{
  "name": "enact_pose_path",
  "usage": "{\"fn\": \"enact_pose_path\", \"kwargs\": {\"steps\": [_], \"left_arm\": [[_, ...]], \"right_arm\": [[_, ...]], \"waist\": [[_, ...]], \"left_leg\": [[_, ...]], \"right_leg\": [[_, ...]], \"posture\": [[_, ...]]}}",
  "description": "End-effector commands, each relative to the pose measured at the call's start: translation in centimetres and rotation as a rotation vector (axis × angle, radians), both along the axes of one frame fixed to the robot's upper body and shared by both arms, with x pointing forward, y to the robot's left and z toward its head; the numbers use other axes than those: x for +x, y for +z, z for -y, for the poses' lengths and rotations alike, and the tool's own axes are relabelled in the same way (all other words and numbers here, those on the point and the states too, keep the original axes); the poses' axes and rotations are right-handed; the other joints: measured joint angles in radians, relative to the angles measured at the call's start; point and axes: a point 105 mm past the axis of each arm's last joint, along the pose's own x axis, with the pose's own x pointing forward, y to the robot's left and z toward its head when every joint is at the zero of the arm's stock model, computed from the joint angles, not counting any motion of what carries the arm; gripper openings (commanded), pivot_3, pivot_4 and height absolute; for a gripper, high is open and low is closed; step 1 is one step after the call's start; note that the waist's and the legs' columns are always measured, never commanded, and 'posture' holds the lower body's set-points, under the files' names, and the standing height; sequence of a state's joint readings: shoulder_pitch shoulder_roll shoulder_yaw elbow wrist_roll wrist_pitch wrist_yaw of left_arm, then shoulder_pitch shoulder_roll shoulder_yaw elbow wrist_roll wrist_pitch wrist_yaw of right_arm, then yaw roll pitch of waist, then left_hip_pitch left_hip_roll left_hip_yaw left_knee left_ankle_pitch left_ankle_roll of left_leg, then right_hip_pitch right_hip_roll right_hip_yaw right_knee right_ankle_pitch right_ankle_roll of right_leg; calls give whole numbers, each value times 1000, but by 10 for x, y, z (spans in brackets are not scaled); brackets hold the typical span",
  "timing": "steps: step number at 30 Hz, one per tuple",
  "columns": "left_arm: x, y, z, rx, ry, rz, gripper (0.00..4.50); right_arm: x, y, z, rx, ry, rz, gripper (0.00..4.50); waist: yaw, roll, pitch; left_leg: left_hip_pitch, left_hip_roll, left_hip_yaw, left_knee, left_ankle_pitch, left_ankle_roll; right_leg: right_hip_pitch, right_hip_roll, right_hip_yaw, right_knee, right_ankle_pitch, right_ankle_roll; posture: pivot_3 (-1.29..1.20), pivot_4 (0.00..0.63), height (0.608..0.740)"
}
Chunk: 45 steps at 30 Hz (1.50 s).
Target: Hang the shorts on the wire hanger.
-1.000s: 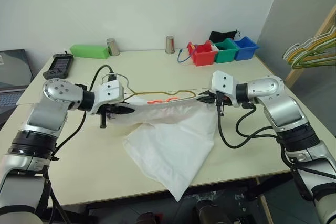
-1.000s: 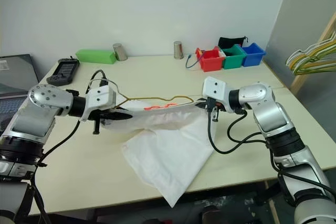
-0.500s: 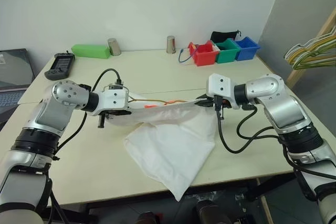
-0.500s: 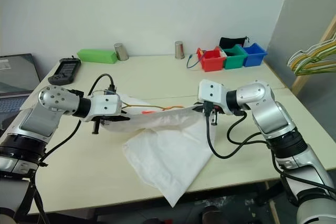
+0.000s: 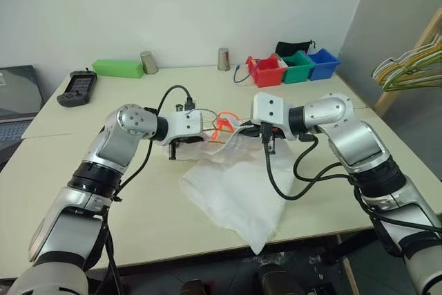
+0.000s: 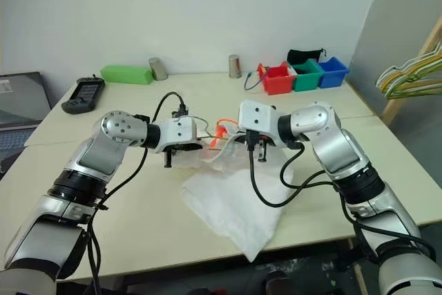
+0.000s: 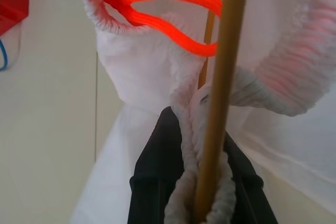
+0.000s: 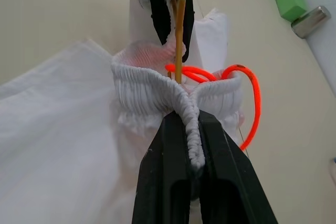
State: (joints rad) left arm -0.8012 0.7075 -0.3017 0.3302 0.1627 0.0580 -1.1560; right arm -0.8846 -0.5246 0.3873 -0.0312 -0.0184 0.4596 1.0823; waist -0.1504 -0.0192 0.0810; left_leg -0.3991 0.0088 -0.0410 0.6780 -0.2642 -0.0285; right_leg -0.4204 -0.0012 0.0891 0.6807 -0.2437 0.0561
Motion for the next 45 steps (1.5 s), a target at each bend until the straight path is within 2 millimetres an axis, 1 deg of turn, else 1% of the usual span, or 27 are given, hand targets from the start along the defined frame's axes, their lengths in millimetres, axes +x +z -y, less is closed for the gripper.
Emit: {"fn": "enact_pose_path", "kwargs": {"steps": [1,4,6,7,8,14,17,20,24,29,32,36,43,45], "left_arm": [[2,19,5,-15,-17,75,0],[2,16,0,-4,-10,71,0],[3,14,-3,3,-2,69,0],[2,13,-4,5,-1,68,0],[3,13,-5,4,3,69,0],[6,10,-5,-5,14,70,0],[5,8,-4,-9,13,68,0],[5,7,-2,-15,6,66,0],[7,8,1,-24,4,73,0],[6,6,1,-22,-2,67,0],[5,4,0,-20,-4,64,0],[5,4,0,-18,-4,65,0],[4,7,-1,-15,-5,69,0],[3,7,-1,-18,-5,70,0]], "right_arm": [[6,6,2,-26,-8,79,18],[6,7,4,-37,-4,84,18],[5,9,7,-37,2,70,605],[4,9,8,-37,4,67,764],[3,12,9,-39,6,63,1052],[-3,22,19,-56,10,32,2322],[-6,23,25,-72,6,17,2916],[-8,24,29,-78,1,-1,3664],[-11,23,35,-81,-16,-38,4466],[0,9,65,-129,-148,-89,4466],[2,2,75,-151,-180,-120,4466],[4,-2,75,-143,-191,-140,4466],[6,-6,62,-116,-186,-156,4466],[7,-8,60,-114,-189,-158,4104]], "waist": [[-2,0,0],[-4,0,0],[-5,0,0],[-5,0,0],[-5,0,0],[-5,0,0],[-6,0,0],[-8,0,0],[-11,0,0],[-13,0,0],[-14,0,0],[-19,0,0],[-17,0,0],[-17,0,0]], "left_leg": [[0,0,0,0,0,0],[0,0,0,0,0,0],[0,0,-1,0,0,0],[0,0,-1,0,0,0],[0,0,-1,0,0,0],[0,0,-3,0,0,0],[0,0,-4,0,0,0],[0,0,-4,0,0,0],[0,0,-4,0,0,0],[0,0,-5,0,0,0],[0,0,-4,0,0,0],[0,0,-3,-1,0,0],[0,0,-4,-1,0,0],[0,0,-4,-1,0,0]], "right_leg": [[0,0,0,0,0,0],[0,0,0,0,0,0],[0,0,0,0,0,0],[0,0,-1,0,0,0],[0,0,-1,0,0,0],[0,0,-1,0,0,0],[0,0,-1,0,0,0],[0,0,-1,0,0,0],[0,0,-1,0,0,0],[0,0,-1,0,-1,-1],[0,0,-1,0,-1,-1],[0,0,-1,0,-1,-2],[0,0,-1,0,-1,-2],[0,0,-1,0,-1,-2]], "posture": [[-114,6,740],[-114,7,740],[-114,7,740],[-115,11,740],[-114,12,740],[-123,19,740],[-130,22,740],[-137,24,740],[-141,29,740],[-141,31,740],[-139,32,740],[-137,31,740],[-125,32,740],[-120,31,740]]}}
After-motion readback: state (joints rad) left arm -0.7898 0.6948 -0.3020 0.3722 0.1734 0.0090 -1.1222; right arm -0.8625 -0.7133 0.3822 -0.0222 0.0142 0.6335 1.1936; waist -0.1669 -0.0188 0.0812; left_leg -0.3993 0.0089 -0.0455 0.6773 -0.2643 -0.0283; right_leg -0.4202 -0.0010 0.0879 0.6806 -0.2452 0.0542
